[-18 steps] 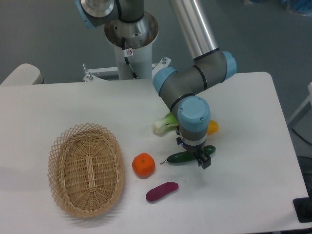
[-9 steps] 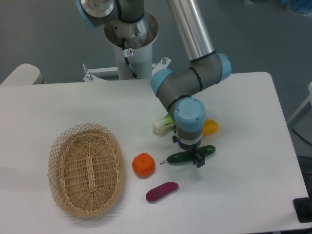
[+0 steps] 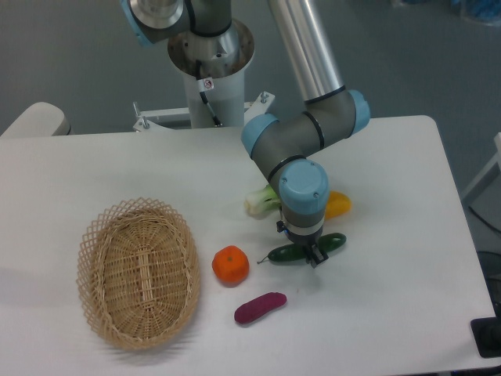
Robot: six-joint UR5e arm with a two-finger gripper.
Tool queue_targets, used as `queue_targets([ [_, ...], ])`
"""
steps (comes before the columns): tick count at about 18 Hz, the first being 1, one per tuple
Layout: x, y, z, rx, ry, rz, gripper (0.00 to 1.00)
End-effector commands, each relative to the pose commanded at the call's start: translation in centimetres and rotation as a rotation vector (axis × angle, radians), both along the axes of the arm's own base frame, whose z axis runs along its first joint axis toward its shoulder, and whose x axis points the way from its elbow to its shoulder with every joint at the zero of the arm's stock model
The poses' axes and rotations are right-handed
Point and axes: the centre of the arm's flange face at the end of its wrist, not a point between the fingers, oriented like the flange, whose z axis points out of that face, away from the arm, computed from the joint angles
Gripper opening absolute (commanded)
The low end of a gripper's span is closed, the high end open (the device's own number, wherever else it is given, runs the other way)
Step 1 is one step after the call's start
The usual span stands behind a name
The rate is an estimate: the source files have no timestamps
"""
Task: Pick up the cucumber from the table
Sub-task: 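Close the gripper around the middle of the green cucumber, then lift the held cucumber up and carry it toward the wicker basket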
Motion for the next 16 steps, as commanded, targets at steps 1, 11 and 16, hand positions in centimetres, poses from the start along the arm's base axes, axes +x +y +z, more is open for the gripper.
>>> queue_targets([
  [1, 0.0, 0.0, 0.0, 0.0, 0.0, 0.0, 0.3],
  [11, -2.0, 1.5, 5.4, 0.042, 0.045, 0.0, 0.28],
  [16, -1.6, 4.4, 12.7, 0.104, 0.018, -0.022, 0.28],
])
